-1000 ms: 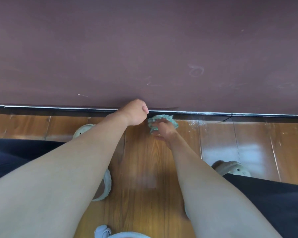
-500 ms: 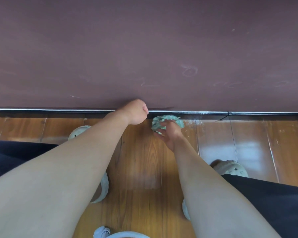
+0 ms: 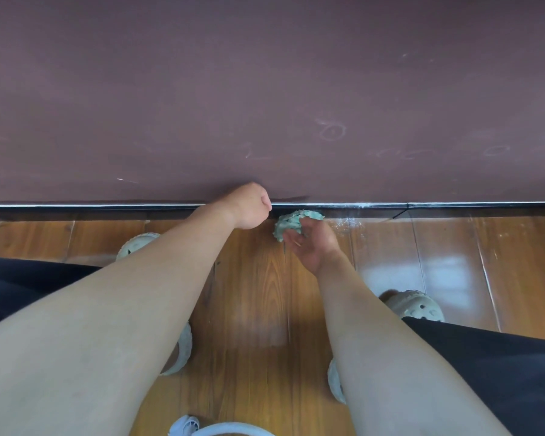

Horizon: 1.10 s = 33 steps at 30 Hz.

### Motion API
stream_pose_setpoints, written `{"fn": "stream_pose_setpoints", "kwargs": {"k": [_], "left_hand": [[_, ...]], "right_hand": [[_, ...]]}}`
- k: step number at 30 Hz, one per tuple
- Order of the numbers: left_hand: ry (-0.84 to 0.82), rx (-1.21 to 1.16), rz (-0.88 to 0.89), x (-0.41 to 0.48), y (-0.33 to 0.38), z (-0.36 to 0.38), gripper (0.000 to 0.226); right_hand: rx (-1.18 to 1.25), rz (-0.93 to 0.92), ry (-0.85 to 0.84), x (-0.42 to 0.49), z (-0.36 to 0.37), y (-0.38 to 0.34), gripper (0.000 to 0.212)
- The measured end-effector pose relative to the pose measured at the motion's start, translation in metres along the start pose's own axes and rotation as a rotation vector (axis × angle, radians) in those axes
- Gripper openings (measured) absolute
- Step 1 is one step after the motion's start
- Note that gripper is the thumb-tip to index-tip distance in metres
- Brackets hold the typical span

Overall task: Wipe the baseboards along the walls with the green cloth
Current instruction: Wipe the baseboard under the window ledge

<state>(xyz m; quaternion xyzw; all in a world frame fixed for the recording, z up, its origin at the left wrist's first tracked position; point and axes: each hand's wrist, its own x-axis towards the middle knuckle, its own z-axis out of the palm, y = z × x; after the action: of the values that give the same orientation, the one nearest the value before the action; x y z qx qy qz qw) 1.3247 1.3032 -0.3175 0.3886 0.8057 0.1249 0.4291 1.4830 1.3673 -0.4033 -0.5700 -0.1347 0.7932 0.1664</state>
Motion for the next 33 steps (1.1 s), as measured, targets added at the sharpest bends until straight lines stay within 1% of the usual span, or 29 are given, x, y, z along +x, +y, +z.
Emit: {"fn": "stream_pose_setpoints", "kwargs": {"k": [4,6,10,12,14,18,21,24,26,30,31,33], "left_hand": [[0.024,0.007,-0.002,-0.002,-0.003,0.001,0.025],[0.024,0.014,-0.007,-0.003,-0.005,0.0,0.027],[0.024,0.018,-0.006,-0.001,-0.005,-0.002,0.027],[0.031,0.009,0.001,-0.001,-0.005,-0.003,0.025],[0.028,-0.001,0.001,-0.001,-0.006,-0.005,0.027],[0.029,-0.012,-0.026,-0.005,-0.018,-0.01,0.026],[0.034,-0.014,-0.06,-0.008,-0.032,-0.014,0.028],[0.029,-0.018,-0.089,-0.007,-0.039,-0.016,0.028],[0.003,-0.016,-0.104,-0.004,-0.04,-0.017,0.028],[-0.029,-0.01,-0.083,0.003,-0.029,-0.014,0.027],[-0.033,-0.007,-0.077,0.005,-0.026,-0.013,0.027],[-0.039,-0.003,-0.077,0.007,-0.026,-0.011,0.027]], "right_hand": [[0.037,0.057,-0.1,-0.005,0.012,0.005,0.03],[0.093,0.07,-0.112,-0.007,0.011,-0.001,0.032],[0.226,0.014,-0.037,-0.006,-0.003,-0.012,0.03],[0.245,-0.009,-0.008,-0.004,-0.003,-0.011,0.031],[0.231,-0.005,-0.004,-0.003,0.002,-0.006,0.031],[0.156,0.073,-0.065,0.002,0.017,0.011,0.027],[0.081,0.133,-0.129,0.004,0.033,0.025,0.037],[0.024,0.14,-0.159,0.006,0.043,0.027,0.037],[0.043,0.121,-0.118,0.007,0.04,0.021,0.034],[0.136,0.044,0.037,0.016,0.024,0.007,0.027],[0.135,0.04,0.044,0.015,0.022,0.006,0.026],[0.111,0.065,-0.008,0.014,0.027,0.013,0.029]]}}
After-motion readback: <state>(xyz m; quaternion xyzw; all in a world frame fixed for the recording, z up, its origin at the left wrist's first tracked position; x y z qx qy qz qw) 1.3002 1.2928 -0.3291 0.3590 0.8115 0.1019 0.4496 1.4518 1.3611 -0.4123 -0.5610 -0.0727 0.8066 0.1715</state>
